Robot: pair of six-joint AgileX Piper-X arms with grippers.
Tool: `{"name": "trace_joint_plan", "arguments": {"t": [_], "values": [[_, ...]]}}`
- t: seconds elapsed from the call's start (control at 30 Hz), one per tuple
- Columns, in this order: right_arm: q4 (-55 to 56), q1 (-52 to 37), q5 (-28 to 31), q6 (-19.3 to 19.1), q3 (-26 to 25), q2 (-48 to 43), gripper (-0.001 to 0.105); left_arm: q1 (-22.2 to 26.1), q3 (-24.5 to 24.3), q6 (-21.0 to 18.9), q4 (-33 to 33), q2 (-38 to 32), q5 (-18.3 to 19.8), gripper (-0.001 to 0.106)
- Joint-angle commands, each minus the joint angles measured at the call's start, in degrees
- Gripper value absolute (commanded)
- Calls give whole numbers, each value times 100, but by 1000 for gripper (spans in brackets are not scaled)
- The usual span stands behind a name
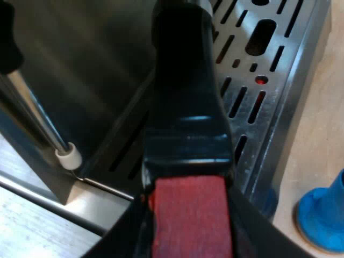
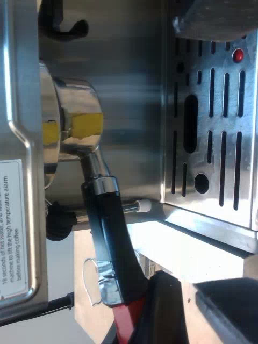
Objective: Put the handle in the coffee machine
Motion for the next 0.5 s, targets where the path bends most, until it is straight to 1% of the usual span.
{"name": "trace_joint_plan", "arguments": {"t": [0.03,0.5], "values": [[-40,-29,-36,-90,-7,-26,90,2,-75,-20,-238,-51,359,0],[10,-29,-36,-90,-7,-26,90,2,-104,-20,-297,-51,359,0]]}}
